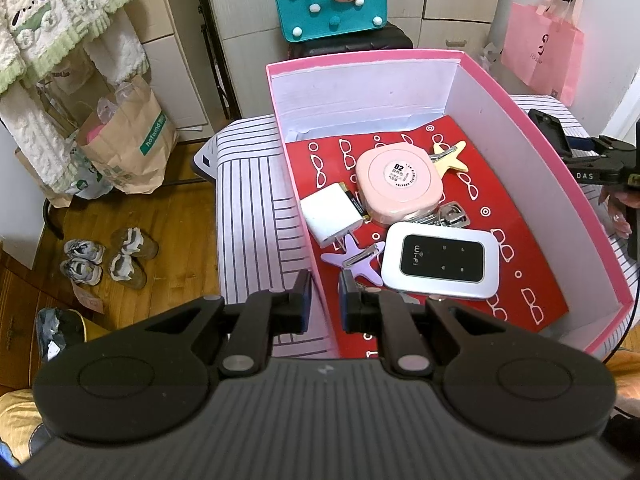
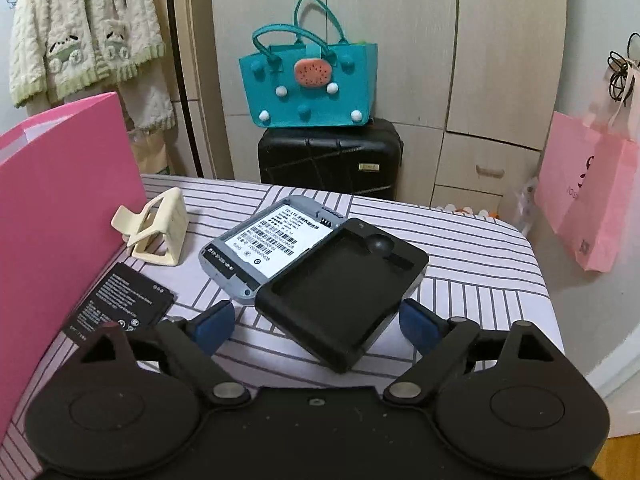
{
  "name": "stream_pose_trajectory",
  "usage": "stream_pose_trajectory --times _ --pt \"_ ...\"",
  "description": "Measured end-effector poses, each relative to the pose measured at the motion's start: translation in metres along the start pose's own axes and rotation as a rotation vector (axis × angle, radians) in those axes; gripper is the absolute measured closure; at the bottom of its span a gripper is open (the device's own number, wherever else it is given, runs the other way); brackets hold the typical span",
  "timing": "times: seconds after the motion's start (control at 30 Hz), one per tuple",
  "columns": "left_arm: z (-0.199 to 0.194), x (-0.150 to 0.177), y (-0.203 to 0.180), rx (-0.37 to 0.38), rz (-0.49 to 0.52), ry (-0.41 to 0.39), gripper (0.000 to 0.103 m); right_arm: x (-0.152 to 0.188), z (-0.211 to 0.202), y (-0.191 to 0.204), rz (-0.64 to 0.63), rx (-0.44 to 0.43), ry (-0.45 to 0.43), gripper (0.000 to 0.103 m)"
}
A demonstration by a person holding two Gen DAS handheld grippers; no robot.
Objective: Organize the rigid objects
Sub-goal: 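Grasp the black battery case with the right gripper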
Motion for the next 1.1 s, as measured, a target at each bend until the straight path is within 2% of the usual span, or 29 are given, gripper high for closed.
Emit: stream_pose_trajectory --times 0.27,0.3,0.33,0.43,0.53,0.7,0.8,0.87,1.03,1.07,1.1 --pt "0.001 0.000 0.001 0.007 0.000 -0.004 0.091 -0.004 0.009 -0.005 0.003 0.001 -0.024 0.007" --pt "0.001 0.000 0.001 0.008 -0.002 -0.004 0.091 -0.004 0.008 -0.004 0.001 0.007 -0.025 0.010" --pt "0.001 0.000 0.001 0.008 -0.001 -0.004 0.091 -0.005 0.007 -0.004 -0.001 0.012 -0.028 0.018" --pt "0.002 0.000 0.000 0.008 -0.003 -0.006 0.091 -0.003 -0.001 -0.008 0.002 0.012 -0.020 0.024" --pt "0.002 0.000 0.001 0.006 0.000 -0.007 0.091 0.001 -0.012 -0.012 -0.029 0.009 0.009 0.024" --pt "0.002 0.000 0.000 0.006 -0.005 -0.010 0.091 0.012 -0.031 -0.012 -0.118 -0.067 0.077 0.024" --pt "0.002 0.001 -0.001 0.003 -0.004 -0.015 0.091 0.016 -0.037 -0.009 -0.147 -0.069 0.085 0.017" --pt "0.002 0.001 -0.002 0.004 -0.003 -0.016 0.091 0.016 -0.036 -0.010 -0.118 -0.056 0.088 0.017" --pt "0.001 0.002 -0.002 0.007 -0.006 -0.014 0.091 0.007 -0.023 -0.015 0.034 -0.100 0.080 0.013" --pt "0.001 0.002 -0.002 0.006 -0.006 -0.015 0.091 0.004 -0.020 -0.014 0.044 -0.091 0.069 0.014" --pt "0.001 0.001 -0.003 0.005 -0.005 -0.017 0.091 0.004 -0.017 -0.012 0.038 -0.074 0.059 0.022"
Point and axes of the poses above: each gripper's, at about its wrist camera, not at the fingertips, and z roughly the way its jaws point, y to its left, x to its underside, the point moved 1 cm from there along z, roughly the way its jaws point, and after that the axes turned 5 degrees about z, right-handed, at the moved point
